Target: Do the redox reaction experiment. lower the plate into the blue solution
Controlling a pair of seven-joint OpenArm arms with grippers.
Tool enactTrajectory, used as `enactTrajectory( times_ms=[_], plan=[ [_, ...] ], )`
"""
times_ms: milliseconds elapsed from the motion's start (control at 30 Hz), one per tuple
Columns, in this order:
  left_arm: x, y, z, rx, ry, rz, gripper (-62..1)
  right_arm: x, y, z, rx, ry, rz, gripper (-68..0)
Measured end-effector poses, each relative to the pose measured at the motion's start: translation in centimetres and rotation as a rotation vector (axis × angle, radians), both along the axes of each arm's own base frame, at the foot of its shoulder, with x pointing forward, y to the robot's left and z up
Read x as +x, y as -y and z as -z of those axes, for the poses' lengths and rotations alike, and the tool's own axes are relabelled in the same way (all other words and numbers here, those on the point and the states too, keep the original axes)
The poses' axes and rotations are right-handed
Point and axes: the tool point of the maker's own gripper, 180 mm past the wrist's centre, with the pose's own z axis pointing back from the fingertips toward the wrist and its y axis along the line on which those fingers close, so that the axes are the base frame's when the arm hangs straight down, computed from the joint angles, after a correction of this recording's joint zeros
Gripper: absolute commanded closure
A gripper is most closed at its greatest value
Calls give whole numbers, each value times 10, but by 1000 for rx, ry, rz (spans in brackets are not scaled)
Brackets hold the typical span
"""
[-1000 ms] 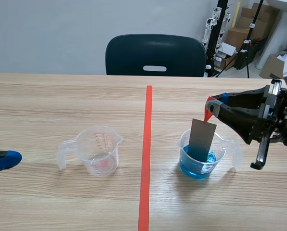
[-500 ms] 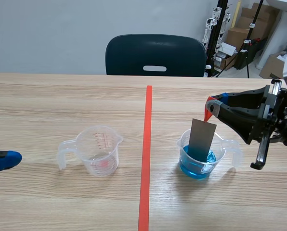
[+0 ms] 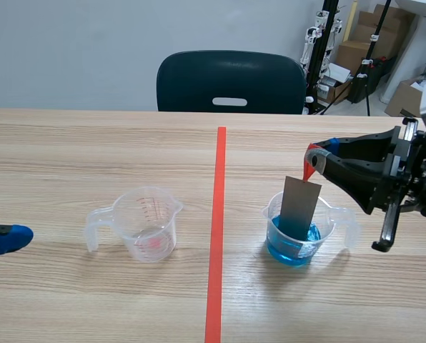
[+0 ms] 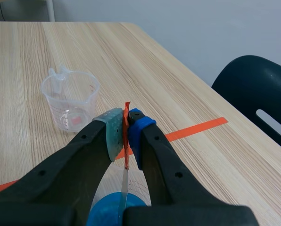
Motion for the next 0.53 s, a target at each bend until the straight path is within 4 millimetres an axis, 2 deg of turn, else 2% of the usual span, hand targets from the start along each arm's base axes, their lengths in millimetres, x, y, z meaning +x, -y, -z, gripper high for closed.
enactTrajectory(
  times_ms=[533],
  plan=[
    [0, 0, 0, 0, 0, 0, -623, 0, 0, -1, 6, 3, -1, -2]
  ],
)
